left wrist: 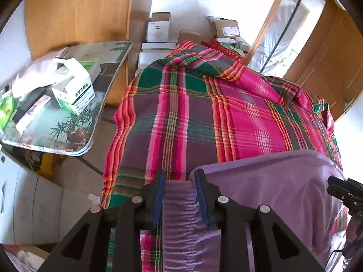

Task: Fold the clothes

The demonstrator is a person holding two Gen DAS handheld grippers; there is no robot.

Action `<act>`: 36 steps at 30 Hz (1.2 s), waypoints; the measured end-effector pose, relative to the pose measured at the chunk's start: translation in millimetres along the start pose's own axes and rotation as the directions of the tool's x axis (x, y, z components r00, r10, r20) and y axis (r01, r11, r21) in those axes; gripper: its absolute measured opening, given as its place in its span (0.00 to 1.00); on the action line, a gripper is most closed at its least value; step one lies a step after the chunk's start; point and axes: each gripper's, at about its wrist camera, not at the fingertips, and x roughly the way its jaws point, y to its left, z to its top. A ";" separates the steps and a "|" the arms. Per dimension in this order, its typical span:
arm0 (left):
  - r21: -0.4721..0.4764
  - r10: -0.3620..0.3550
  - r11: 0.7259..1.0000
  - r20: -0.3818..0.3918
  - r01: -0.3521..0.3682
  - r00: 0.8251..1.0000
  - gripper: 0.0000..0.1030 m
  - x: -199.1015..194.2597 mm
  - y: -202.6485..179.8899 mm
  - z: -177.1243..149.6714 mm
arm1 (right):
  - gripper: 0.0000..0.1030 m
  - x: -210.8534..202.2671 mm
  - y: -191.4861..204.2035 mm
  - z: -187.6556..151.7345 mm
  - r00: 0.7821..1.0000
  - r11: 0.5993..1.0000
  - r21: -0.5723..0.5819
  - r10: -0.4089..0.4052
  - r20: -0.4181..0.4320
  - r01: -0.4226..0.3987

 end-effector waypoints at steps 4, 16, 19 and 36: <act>0.063 0.056 0.996 0.015 -0.057 0.998 0.28 -3.9 -10.5 -1.9 | 0.33 5.2 3.0 14.5 0.999 0.996 -0.084 -0.040 0.028 0.042; 0.178 0.107 0.978 -0.008 -0.104 0.994 0.28 2.7 -20.4 -2.4 | 0.35 64.4 18.0 51.2 1.000 0.974 -0.228 -0.019 -0.012 0.016; 0.184 0.096 0.979 -0.011 -0.092 0.995 0.28 5.0 -19.0 -2.2 | 0.35 77.3 22.2 55.7 0.999 0.968 -0.250 -0.028 -0.027 0.020; 0.248 0.063 0.967 0.016 -0.065 0.998 0.33 8.9 -22.6 -5.0 | 0.35 100.0 23.6 57.2 0.997 0.949 -0.310 0.046 -0.061 -0.063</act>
